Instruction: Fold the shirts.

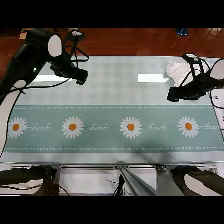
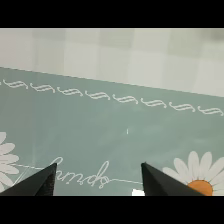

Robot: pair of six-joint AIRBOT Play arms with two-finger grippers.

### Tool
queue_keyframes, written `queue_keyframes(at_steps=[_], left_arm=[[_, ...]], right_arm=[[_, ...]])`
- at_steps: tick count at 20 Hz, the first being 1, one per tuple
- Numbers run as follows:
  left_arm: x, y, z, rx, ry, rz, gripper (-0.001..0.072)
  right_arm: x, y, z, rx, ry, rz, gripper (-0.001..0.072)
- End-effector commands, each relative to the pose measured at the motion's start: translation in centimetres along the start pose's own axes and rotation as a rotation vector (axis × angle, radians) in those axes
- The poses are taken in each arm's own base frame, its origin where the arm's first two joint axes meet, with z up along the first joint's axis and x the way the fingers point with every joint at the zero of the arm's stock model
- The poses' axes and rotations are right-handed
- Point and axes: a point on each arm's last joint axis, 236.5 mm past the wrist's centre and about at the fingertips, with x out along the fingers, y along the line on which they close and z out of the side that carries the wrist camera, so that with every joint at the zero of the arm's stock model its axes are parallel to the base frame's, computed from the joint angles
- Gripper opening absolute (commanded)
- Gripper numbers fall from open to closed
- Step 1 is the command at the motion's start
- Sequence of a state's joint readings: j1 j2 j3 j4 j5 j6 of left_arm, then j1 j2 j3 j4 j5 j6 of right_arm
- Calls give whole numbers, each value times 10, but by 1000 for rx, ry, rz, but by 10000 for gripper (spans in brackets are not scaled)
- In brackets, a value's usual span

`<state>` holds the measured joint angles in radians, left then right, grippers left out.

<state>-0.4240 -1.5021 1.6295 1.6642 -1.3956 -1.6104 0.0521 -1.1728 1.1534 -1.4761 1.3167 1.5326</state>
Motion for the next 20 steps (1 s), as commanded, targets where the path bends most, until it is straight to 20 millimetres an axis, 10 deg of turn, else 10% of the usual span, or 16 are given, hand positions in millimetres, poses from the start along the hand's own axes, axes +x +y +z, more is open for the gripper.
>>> queue_keyframes(at_steps=[1,16,20], left_arm=[[0,0,0,1,0,0,711],[0,0,4,0,-14,-1,711],[7,-2,18,1,-62,-3,711]], right_arm=[[0,0,0,-1,-1,1,601],[0,0,0,-1,-1,1,601],[-5,-2,46,-1,-195,-10,598]])
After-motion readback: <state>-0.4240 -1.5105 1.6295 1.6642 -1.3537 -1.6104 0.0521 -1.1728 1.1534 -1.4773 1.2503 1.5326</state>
